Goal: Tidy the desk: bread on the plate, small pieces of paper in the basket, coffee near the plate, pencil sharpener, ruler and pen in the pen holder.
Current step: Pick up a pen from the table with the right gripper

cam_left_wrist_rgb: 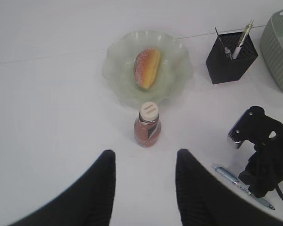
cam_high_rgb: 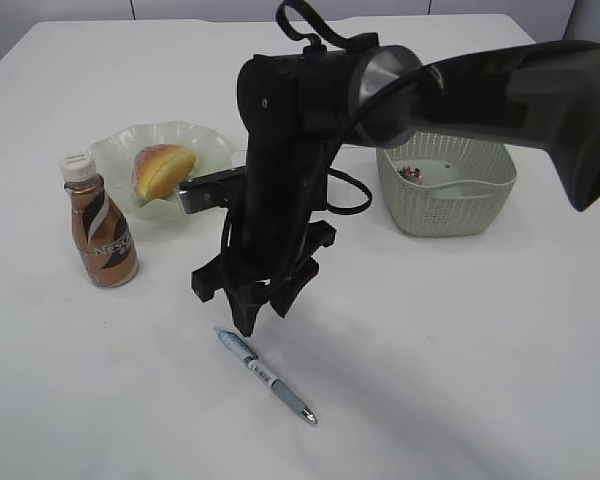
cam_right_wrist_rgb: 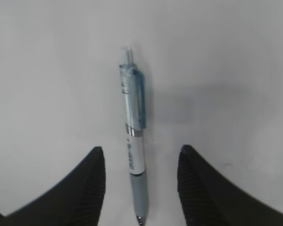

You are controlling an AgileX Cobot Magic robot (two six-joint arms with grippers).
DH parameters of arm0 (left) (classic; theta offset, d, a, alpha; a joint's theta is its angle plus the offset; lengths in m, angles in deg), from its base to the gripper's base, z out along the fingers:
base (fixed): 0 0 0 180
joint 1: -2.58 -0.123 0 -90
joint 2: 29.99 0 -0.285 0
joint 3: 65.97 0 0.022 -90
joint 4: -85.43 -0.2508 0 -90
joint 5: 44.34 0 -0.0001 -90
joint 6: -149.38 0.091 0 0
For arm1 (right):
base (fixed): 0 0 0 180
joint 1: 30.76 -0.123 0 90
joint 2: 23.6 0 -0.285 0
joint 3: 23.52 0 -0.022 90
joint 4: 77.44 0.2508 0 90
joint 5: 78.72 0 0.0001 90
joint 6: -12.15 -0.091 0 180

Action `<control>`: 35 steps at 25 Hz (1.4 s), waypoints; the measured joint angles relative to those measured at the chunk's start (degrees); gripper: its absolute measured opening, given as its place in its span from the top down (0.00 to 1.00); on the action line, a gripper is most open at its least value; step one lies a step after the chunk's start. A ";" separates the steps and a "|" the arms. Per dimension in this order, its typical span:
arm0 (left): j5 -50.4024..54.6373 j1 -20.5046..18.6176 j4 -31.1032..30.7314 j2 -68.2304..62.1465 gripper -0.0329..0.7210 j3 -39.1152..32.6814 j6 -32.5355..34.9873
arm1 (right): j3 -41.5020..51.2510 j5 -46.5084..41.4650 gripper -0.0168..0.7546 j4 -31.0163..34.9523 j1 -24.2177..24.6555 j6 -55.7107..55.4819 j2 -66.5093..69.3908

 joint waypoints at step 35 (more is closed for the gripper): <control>0.00 0.00 0.25 0.72 0.55 0.00 0.00 | -0.14 0.22 0.47 -8.78 -5.39 -4.85 5.41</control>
